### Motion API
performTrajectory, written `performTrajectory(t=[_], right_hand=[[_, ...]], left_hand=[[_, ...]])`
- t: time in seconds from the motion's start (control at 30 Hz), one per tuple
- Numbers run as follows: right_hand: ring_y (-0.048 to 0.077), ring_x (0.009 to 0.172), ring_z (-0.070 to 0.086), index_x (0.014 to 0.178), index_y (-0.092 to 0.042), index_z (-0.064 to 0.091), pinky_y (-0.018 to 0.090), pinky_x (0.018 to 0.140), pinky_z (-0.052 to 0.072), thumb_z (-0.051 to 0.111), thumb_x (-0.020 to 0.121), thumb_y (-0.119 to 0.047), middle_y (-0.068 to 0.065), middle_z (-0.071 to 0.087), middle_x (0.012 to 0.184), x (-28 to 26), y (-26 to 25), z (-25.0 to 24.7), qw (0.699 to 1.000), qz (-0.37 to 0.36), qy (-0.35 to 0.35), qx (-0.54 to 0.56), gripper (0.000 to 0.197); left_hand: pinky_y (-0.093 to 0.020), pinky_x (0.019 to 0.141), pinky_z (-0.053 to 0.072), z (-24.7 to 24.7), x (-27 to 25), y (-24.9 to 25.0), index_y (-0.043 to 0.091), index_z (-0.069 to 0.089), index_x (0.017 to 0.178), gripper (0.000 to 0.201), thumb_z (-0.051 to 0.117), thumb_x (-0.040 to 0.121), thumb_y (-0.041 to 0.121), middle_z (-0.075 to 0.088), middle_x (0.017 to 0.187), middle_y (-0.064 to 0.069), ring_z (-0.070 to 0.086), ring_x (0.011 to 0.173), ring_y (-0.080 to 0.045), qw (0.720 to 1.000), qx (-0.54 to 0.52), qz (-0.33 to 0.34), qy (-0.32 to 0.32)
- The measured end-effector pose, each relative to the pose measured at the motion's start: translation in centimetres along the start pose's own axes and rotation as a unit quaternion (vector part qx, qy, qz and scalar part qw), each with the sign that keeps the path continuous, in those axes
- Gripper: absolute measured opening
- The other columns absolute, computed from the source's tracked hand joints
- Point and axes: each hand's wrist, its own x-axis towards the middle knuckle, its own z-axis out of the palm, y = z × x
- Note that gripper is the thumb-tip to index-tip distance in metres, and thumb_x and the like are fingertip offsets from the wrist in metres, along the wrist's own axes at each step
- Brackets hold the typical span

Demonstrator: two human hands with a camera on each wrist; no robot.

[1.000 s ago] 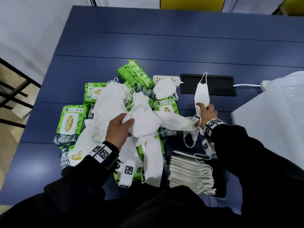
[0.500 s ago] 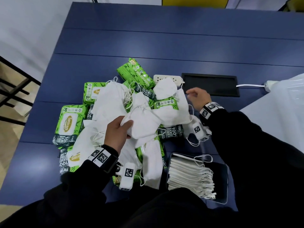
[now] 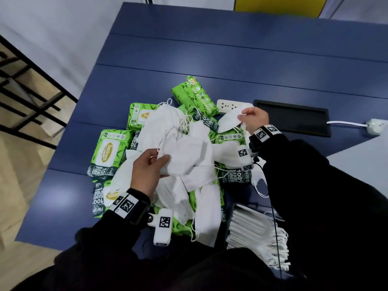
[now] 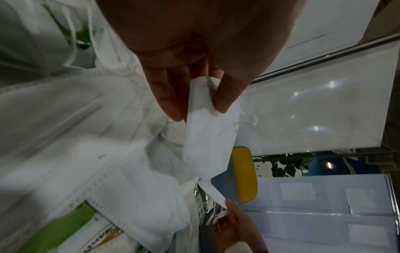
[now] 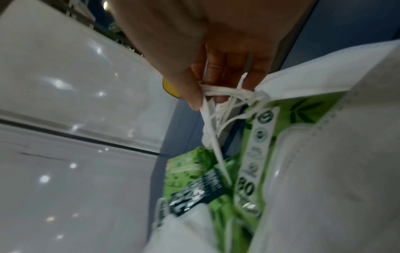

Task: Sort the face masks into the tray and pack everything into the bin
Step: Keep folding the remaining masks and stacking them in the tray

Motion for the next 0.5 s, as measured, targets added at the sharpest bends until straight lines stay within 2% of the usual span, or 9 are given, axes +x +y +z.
performTrajectory(t=[0.03,0.1,0.17,0.2,0.27,0.37,0.43,0.5], right_hand=[[0.005,0.053,0.059,0.081,-0.018,0.061,0.029,0.06,0.052,0.074,0.082,0.004,0.005,0.062,0.075,-1.0,-0.7,-0.4,0.999,-0.004,-0.008,0.046,0.026],[0.012,0.058,0.059,0.102,-0.014,0.055,0.027,0.051,0.05,0.067,0.085,0.011,0.007,0.06,0.086,-4.1,-2.5,-1.3,0.99,0.013,-0.043,0.134,0.032],[0.018,0.063,0.063,0.119,-0.011,0.052,0.028,0.05,0.052,0.06,0.085,0.018,0.011,0.06,0.09,-7.6,-3.5,-2.3,0.965,0.038,-0.105,0.239,0.046],[0.021,0.067,0.065,0.123,-0.007,0.055,0.03,0.055,0.055,0.057,0.085,0.019,0.014,0.061,0.093,-9.3,-3.7,-2.7,0.95,0.048,-0.145,0.272,0.046],[0.027,0.075,0.067,0.12,0.003,0.061,0.038,0.068,0.061,0.052,0.087,0.018,0.019,0.065,0.098,-12.7,-3.7,-3.4,0.928,0.067,-0.202,0.307,0.038],[0.031,0.078,0.066,0.105,0.006,0.063,0.051,0.082,0.058,0.052,0.088,0.015,0.018,0.068,0.091,-17.5,-3.7,-3.7,0.92,0.077,-0.209,0.323,0.022],[0.029,0.075,0.069,0.101,0.003,0.064,0.05,0.076,0.061,0.053,0.088,0.014,0.013,0.071,0.087,-20.4,-3.4,-3.6,0.92,0.081,-0.205,0.323,0.021],[0.032,0.079,0.071,0.111,0.004,0.064,0.044,0.067,0.061,0.054,0.088,0.015,0.016,0.073,0.093,-22.9,-3.0,-3.2,0.919,0.087,-0.204,0.325,0.028]], left_hand=[[-0.032,0.061,0.058,-0.2,-0.1,0.0,0.018,0.064,0.085,0.016,0.074,0.089,0.005,0.054,0.088,-0.01,0.059,0.084,-0.023,1.0,-0.01,-0.006,-0.004],[-0.034,0.064,0.06,-0.4,-0.5,0.4,0.017,0.063,0.08,0.018,0.074,0.089,0.005,0.058,0.092,-0.012,0.063,0.088,-0.025,0.999,-0.038,-0.017,-0.02],[-0.038,0.066,0.063,-0.3,-1.2,1.0,0.012,0.06,0.086,0.016,0.073,0.089,0.002,0.057,0.099,-0.015,0.063,0.091,-0.028,0.995,-0.084,-0.026,-0.045],[-0.042,0.069,0.063,-0.2,-1.5,1.4,0.01,0.06,0.089,0.015,0.072,0.089,0.001,0.055,0.103,-0.016,0.063,0.093,-0.03,0.992,-0.106,-0.029,-0.059],[-0.049,0.075,0.063,0.0,-2.2,2.4,0.009,0.062,0.09,0.013,0.071,0.089,0.0,0.055,0.107,-0.019,0.065,0.094,-0.033,0.987,-0.137,-0.029,-0.081],[-0.047,0.078,0.063,0.4,-3.6,4.1,0.018,0.066,0.082,0.019,0.074,0.086,0.001,0.056,0.101,-0.015,0.063,0.092,-0.03,0.984,-0.162,-0.001,-0.08],[-0.042,0.077,0.061,0.5,-4.6,5.1,0.021,0.067,0.081,0.024,0.072,0.088,-0.002,0.059,0.084,-0.012,0.063,0.083,-0.024,0.984,-0.161,0.057,-0.051],[-0.037,0.078,0.057,0.4,-5.4,5.7,0.016,0.063,0.089,0.023,0.069,0.089,-0.006,0.063,0.083,-0.006,0.062,0.08,-0.018,0.979,-0.136,0.148,-0.025]])
